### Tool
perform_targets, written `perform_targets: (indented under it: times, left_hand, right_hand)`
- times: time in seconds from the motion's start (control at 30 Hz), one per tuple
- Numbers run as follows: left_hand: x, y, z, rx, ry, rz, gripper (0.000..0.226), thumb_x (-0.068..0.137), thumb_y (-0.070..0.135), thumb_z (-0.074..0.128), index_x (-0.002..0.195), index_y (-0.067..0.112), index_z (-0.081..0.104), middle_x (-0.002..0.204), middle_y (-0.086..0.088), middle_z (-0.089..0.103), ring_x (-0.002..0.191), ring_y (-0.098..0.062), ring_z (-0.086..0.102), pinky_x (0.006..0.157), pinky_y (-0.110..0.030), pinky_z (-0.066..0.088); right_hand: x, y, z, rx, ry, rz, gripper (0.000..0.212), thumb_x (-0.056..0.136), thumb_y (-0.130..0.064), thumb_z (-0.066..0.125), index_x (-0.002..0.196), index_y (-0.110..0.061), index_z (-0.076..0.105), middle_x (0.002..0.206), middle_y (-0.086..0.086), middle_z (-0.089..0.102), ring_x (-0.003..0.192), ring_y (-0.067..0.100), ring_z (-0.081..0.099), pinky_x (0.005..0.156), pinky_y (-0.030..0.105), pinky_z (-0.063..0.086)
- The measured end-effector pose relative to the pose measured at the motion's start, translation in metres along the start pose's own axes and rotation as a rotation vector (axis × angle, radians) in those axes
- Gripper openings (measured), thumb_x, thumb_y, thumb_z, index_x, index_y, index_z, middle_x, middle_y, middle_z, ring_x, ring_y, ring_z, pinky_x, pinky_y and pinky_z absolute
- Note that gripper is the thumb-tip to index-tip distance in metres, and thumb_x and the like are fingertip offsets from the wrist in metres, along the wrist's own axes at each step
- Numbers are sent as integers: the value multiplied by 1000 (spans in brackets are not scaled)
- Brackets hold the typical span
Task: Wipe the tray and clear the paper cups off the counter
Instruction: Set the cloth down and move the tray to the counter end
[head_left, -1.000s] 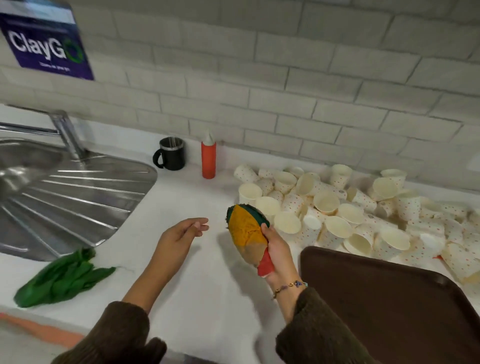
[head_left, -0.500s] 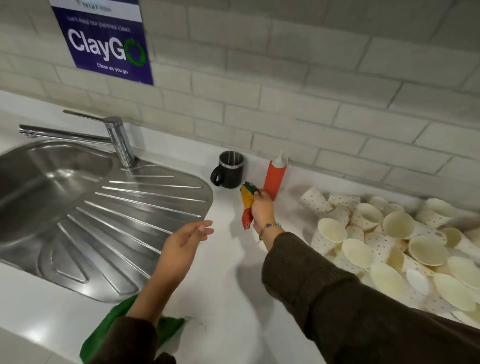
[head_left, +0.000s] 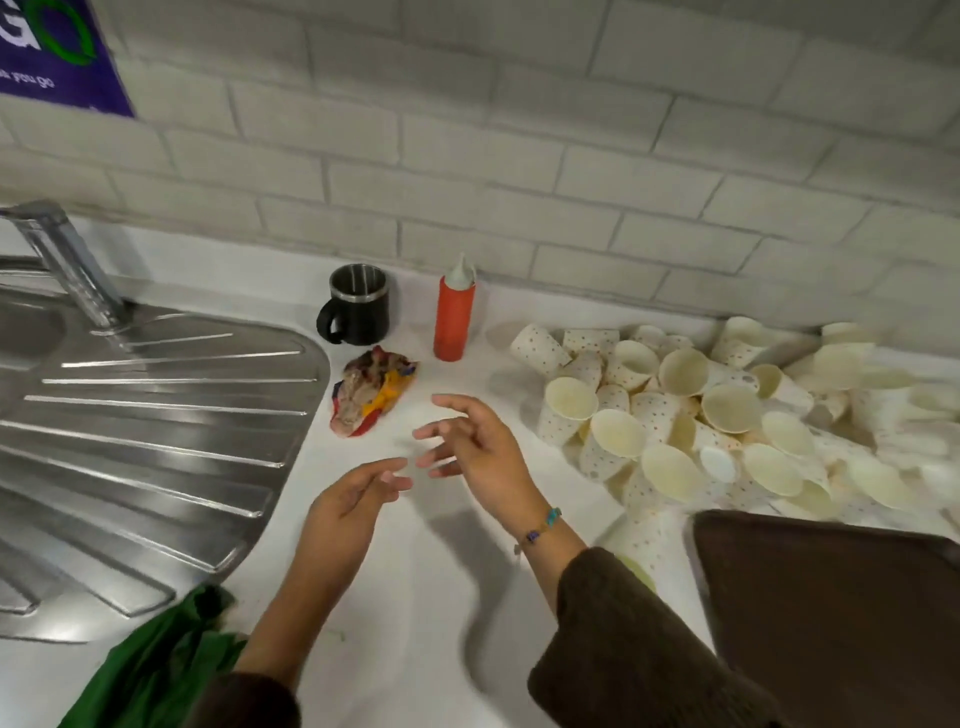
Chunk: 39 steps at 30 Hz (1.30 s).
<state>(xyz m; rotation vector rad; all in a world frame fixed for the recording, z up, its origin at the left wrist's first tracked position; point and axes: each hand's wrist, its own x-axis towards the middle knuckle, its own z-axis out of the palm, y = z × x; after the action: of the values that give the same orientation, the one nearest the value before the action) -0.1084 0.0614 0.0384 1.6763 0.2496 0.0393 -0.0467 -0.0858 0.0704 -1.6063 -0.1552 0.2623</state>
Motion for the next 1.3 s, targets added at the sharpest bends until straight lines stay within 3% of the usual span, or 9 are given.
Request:
perform_targets:
  times: [0.33,0.5,0.63,0.77,0.87,0.93,1.0,1.1,1.3]
  left_hand:
    - [-90,-3,155,57,-403,-90,24,96,17,48,94,27,69,79,0,72,72,-14,65,69,-23,52]
    - [-144,-22,229,222,-497,-110,19,94,18,50,98,30,65,94,0,66,73,-16,67,65,-24,55]
    - [-176,-39,280,329,-470,-123,31,93,18,52,123,21,54,100,-3,60,68,-20,65,63,-30,55]
    - [-196,-46,315,485,-413,-44,45,89,20,59,132,16,48,106,-6,63,73,-21,64,62,-27,47]
    - [-207,-51,329,631,-368,61,43,87,13,57,129,18,52,111,-11,66,86,-22,61,70,-26,41]
    - [-213,-53,334,680,-336,52,40,88,13,54,127,17,53,108,-12,65,79,-18,55,69,-27,41]
    - [-223,-52,341,705,-328,44,36,89,15,55,124,18,56,107,-12,65,77,-16,52,69,-29,42]
    - [-242,-49,351,710,-342,30,35,86,15,58,121,20,59,104,-11,67,75,-18,53,68,-29,41]
    - [-274,-45,383,684,-440,6,41,79,7,64,116,24,61,79,5,60,70,-25,64,66,-37,54]
  right_hand:
    - [-189,16,-187,-104,589,-37,16,96,-15,47,99,-22,62,73,4,70,44,13,49,42,22,41]
    - [-283,63,-260,-530,771,171,12,89,-22,58,99,-30,60,73,-5,65,64,4,59,61,19,44]
    - [-354,97,-296,-708,885,346,11,84,-27,64,86,-30,54,66,-10,55,64,11,56,64,27,42]
    - [-402,116,-327,-877,931,602,26,82,-43,61,70,-24,48,55,-8,55,55,8,47,88,36,31]
    - [-420,121,-345,-937,867,755,43,82,-59,53,61,-22,51,58,-9,57,57,10,47,90,39,34]
    - [-426,126,-354,-800,788,785,49,83,-60,48,59,-18,58,57,-4,62,57,13,54,79,35,44]
    - [-433,130,-363,-384,702,765,49,87,-50,49,63,-11,65,51,3,65,47,17,58,59,27,50]
    - [-452,139,-371,102,640,753,37,92,-31,45,83,1,62,52,11,67,39,19,59,44,24,33]
    - [-497,156,-392,223,767,743,38,95,-21,37,75,1,60,57,11,70,44,17,64,42,22,26]
